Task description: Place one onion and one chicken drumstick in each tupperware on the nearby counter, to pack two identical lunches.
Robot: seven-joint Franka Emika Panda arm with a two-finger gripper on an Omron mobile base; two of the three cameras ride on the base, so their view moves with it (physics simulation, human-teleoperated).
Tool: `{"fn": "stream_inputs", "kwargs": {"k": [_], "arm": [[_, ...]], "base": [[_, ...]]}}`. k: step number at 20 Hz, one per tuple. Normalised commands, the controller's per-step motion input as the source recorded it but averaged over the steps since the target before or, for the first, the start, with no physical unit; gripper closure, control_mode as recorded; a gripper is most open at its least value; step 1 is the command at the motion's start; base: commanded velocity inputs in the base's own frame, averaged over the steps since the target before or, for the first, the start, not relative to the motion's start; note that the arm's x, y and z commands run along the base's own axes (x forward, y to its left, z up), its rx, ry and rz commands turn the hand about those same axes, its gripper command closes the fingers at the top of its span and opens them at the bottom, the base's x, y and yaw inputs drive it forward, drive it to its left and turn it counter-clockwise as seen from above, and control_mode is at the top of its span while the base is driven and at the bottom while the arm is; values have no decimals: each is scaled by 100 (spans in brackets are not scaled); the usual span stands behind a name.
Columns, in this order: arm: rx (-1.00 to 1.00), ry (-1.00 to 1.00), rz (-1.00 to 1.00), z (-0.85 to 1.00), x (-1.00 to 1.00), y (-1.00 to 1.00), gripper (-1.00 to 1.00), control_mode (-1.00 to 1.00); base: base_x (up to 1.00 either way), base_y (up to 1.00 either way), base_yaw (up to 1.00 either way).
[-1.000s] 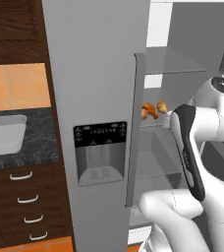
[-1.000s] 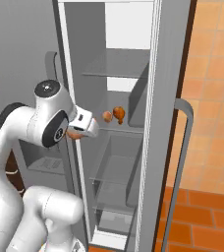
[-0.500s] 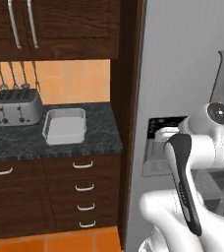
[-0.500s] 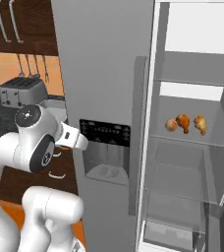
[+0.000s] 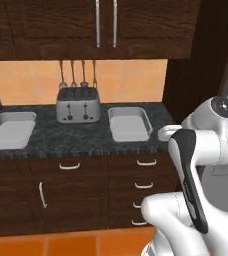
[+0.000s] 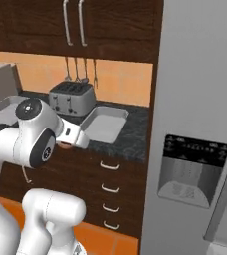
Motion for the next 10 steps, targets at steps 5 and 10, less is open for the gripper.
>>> {"fn": "stream_inputs", "kwargs": {"k": [5, 10], "arm": [[0, 0, 0, 0, 0, 0, 100, 100], [0, 0, 0, 0, 0, 0, 100, 100]], "base": [[10, 100, -10], [2, 100, -27]]}}
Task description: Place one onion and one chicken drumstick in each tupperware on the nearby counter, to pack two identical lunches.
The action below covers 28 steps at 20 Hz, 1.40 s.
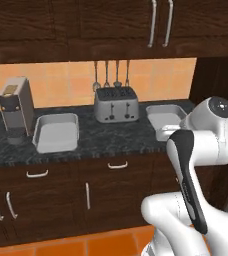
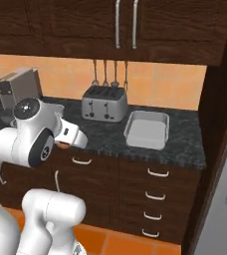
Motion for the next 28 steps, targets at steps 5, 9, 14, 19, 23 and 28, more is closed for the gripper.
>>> {"fn": "stream_inputs", "kwargs": {"k": [5, 9, 14, 19, 23, 28], "arm": [[0, 0, 0, 0, 0, 0, 100, 100], [0, 0, 0, 0, 0, 0, 100, 100], [0, 0, 0, 0, 0, 0, 100, 100], [0, 0, 0, 0, 0, 0, 100, 100], [0, 0, 0, 0, 0, 0, 100, 100], [0, 0, 0, -19, 18, 6, 100, -100]], "base": [[16, 100, -11], [26, 84, -12], [26, 65, -15], [63, 49, -10], [69, 21, 0], [23, 10, 0]]}}
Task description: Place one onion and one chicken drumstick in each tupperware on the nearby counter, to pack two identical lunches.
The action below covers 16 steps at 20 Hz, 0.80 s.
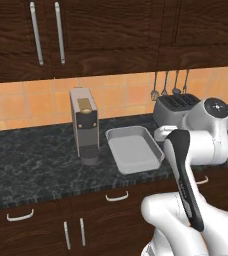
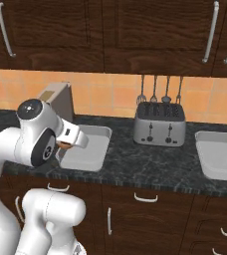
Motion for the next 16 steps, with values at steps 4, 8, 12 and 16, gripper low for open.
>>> {"fn": "stream_inputs", "kwargs": {"k": [4, 8, 12, 16], "arm": [[3, -2, 2, -52, 63, 17, 100, -100], [3, 7, 3, -43, 100, 10, 100, -100], [-13, 1, 6, -10, 100, 31, 100, -100], [-16, 1, 7, -19, 100, 29, 100, -100]], "base": [[0, 0, 0], [0, 0, 0], [0, 0, 0], [0, 0, 0]]}}
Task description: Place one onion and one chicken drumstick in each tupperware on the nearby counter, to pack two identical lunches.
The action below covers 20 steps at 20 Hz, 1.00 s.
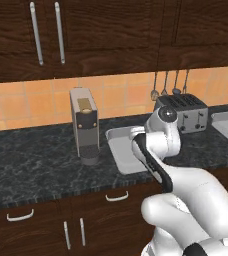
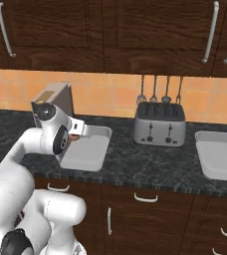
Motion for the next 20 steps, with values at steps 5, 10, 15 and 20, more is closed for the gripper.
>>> {"fn": "stream_inputs", "kwargs": {"k": [5, 10, 15, 20], "arm": [[-2, 5, 9, -55, 86, -9, 100, -100], [0, 23, 19, -68, 100, 0, 100, -100], [-7, 0, 7, 10, 24, 5, -100, -100], [-2, 2, -9, 2, 4, 24, -100, -100]], "base": [[0, 0, 0], [0, 0, 0], [0, 0, 0], [0, 0, 0]]}}
